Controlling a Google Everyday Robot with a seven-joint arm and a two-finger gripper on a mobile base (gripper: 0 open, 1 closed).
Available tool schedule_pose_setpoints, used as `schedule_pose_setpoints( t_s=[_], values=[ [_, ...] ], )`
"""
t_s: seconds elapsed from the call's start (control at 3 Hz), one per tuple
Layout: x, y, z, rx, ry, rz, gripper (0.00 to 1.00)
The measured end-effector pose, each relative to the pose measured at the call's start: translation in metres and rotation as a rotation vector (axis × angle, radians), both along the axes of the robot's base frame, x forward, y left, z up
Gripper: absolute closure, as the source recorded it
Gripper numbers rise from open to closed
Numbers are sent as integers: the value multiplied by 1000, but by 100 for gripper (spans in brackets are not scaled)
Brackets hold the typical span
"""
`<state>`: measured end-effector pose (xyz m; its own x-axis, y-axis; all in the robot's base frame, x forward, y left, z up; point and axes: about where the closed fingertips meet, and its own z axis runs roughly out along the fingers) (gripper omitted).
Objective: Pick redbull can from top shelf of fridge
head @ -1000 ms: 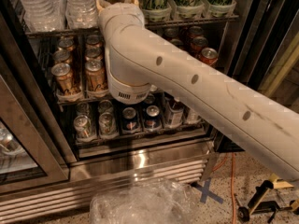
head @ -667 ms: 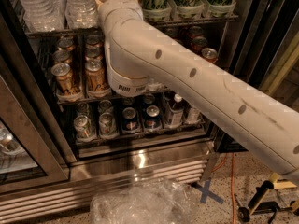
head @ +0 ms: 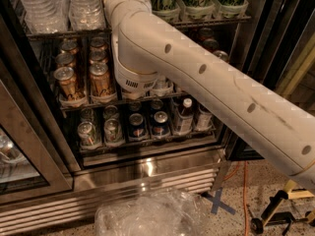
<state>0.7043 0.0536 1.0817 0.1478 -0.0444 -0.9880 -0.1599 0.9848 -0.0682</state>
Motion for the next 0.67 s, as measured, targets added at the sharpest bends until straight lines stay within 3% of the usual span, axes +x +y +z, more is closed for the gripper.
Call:
schedule_pose_setpoints(
  t_s=[0.67],
  values=[
    [4, -2, -9, 13, 28, -5, 81]
  ],
)
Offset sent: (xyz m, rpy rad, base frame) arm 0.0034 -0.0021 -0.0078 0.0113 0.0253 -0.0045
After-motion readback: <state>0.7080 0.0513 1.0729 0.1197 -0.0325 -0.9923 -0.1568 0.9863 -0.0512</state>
